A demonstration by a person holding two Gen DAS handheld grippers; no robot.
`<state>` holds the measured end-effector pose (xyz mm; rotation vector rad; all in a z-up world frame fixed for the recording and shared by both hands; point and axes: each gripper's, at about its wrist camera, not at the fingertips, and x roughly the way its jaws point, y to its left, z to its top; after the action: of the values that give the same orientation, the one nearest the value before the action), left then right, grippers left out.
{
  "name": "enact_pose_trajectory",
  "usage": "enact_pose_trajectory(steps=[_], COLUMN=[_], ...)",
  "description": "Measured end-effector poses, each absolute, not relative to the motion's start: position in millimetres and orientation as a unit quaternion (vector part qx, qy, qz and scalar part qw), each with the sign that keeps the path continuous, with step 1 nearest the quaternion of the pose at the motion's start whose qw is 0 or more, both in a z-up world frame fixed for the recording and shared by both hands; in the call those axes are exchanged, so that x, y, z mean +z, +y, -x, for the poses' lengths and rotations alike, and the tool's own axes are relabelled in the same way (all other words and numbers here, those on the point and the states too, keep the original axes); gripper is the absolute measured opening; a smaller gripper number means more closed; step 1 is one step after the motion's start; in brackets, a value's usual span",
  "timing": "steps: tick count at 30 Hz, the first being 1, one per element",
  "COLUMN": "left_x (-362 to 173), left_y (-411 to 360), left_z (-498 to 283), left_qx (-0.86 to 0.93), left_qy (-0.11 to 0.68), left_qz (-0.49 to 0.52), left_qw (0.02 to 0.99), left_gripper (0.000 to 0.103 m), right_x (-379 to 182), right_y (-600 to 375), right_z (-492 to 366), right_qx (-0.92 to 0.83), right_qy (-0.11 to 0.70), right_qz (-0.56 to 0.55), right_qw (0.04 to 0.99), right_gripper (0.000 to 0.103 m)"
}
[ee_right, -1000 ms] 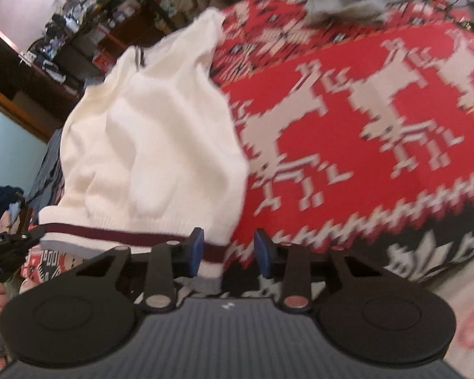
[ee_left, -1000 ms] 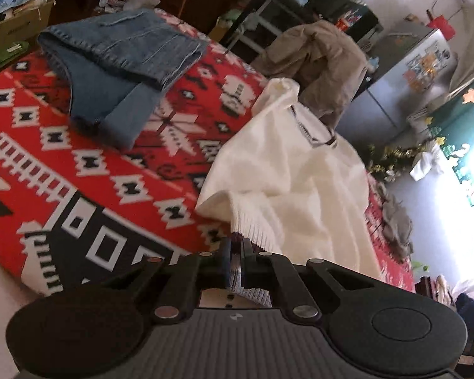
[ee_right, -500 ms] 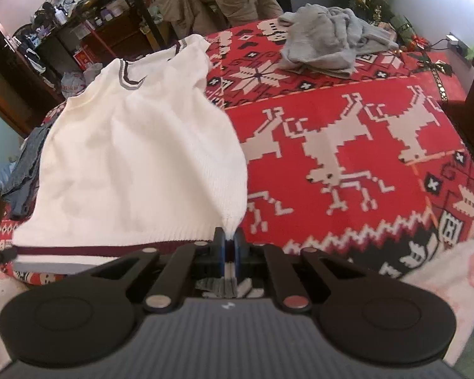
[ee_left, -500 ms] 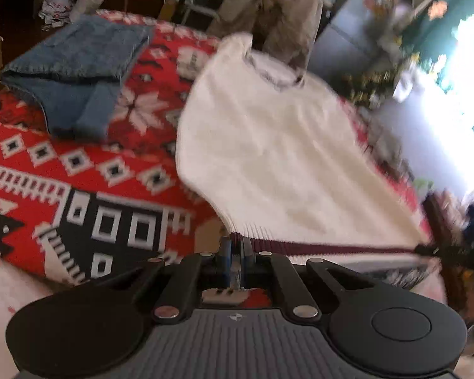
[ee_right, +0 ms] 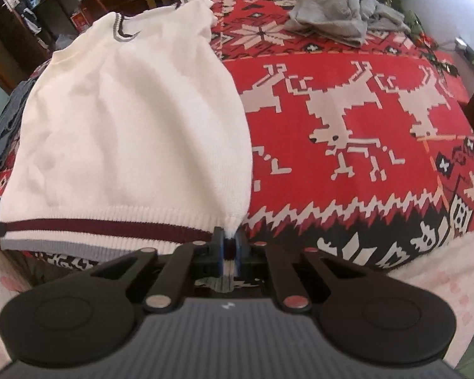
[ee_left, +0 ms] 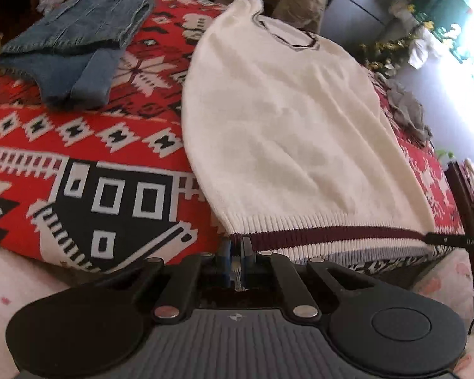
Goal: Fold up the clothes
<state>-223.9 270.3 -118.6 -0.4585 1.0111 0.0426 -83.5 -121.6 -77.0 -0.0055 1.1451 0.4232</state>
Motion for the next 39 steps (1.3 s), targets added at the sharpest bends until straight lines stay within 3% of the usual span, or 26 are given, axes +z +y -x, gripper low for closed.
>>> enact_pose_trajectory(steps=[2,4,6,9,20,23,31,33,34,35,39], left_x=[-114,-107,-101,-94,-67,-68,-84,-90,-92,-94,-94], left_y=[274,277,285,300,321,320,320,322,324,325,341], left_z=[227,229,229,224,126,85,-17,-39,-48,-52,-51], left_qx=[0.022,0.037,0.052,0.073,0.084,0.076,0.107,0.113,0.117,0.123,0.152], left_qy=[0.469,0.461,0.458,0.446,0.381,0.382,0.404,0.413,0.416,0.417,0.398], left_qz=[0.224,0.215,0.213,0.214,0.172,0.157,0.088,0.083,0.081,0.081,0.109], left_qw=[0.854,0.86,0.861,0.866,0.904,0.908,0.904,0.9,0.898,0.897,0.898], left_gripper=[0.008,0.008,0.02,0.022,0.026,0.031,0.031,0.028,0.021,0.004,0.004], right_x=[-77,-72,-64,-54,-47,-48,-58,-60,-60,-61,-64], right_y=[-128,-132,-138,-146,-134,-123,-82,-73,-69,-66,-62], right_z=[84,86,86,78,32,17,-27,-36,-40,-43,-59], right_qx=[0.201,0.202,0.198,0.189,0.176,0.176,0.192,0.196,0.2,0.203,0.196], right_qy=[0.536,0.522,0.512,0.498,0.466,0.46,0.463,0.465,0.464,0.464,0.46], right_qz=[-0.014,-0.015,-0.012,-0.02,-0.046,-0.066,-0.079,-0.071,-0.068,-0.065,-0.064], right_qw=[0.82,0.829,0.836,0.846,0.866,0.868,0.862,0.861,0.86,0.86,0.864], right_gripper=[0.029,0.033,0.036,0.042,0.044,0.044,0.044,0.044,0.044,0.044,0.044])
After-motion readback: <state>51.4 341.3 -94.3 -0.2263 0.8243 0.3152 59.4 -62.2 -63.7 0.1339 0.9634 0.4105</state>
